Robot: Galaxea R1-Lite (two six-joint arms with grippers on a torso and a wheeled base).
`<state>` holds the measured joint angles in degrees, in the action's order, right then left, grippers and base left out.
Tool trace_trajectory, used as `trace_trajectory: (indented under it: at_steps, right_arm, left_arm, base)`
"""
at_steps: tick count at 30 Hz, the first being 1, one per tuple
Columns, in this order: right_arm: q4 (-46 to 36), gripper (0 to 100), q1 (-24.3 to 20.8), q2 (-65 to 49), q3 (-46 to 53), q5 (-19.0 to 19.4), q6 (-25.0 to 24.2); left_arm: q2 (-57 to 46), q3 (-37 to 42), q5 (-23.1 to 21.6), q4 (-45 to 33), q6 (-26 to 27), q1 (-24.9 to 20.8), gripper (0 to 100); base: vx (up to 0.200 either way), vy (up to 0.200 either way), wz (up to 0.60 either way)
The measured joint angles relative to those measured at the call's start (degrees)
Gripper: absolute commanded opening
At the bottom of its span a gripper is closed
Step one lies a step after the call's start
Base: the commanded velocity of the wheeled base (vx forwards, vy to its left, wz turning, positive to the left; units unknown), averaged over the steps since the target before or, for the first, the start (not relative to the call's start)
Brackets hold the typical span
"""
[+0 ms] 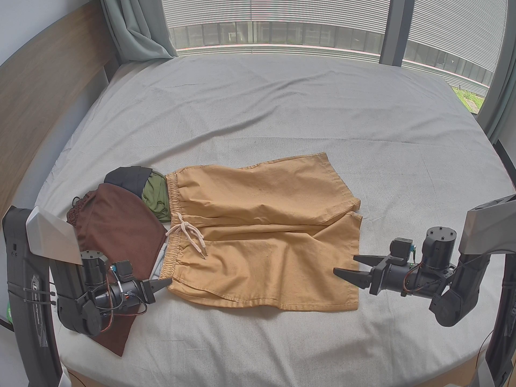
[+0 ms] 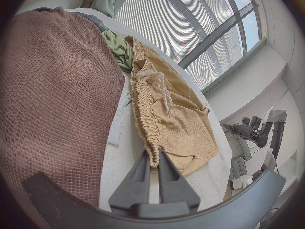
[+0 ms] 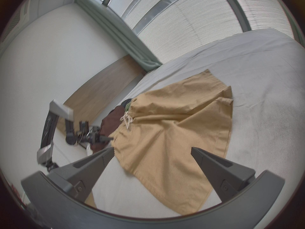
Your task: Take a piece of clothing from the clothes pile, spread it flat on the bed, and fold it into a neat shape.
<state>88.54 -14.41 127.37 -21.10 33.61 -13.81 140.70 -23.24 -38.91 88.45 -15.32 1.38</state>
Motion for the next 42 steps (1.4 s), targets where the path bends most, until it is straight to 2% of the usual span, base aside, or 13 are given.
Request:
trace_trajectory:
  at_steps: [2, 5, 23, 42]
  right_arm:
    - [0.0, 100, 1.3, 0.4, 1.7, 2.1, 2.0]
    - [0.0, 100, 2.6, 1.5, 3.8, 3.1, 2.8]
    - [0.0, 100, 4.9, 9.7, 6.3, 3.3, 2.8]
    - [0.3, 100, 3.1, 15.4, 2.5, 3.9, 1.3]
  left_arm:
    - [0.1, 0.0, 0.0, 0.0, 0.1, 0.0, 0]
    - [0.1, 0.0, -0.1, 0.0, 0.2, 0.0, 0]
    - [0.1, 0.1, -0.1, 0.1, 0.4, -0.2, 0]
    - [0.0, 0.1, -0.1, 0.1, 0.4, -0.3, 0]
  base:
    - [0.0, 0.0, 0.0]
    - [0.0, 0.0, 0.0]
    - [0.0, 0.0, 0.0]
    - [0.0, 0.0, 0.0]
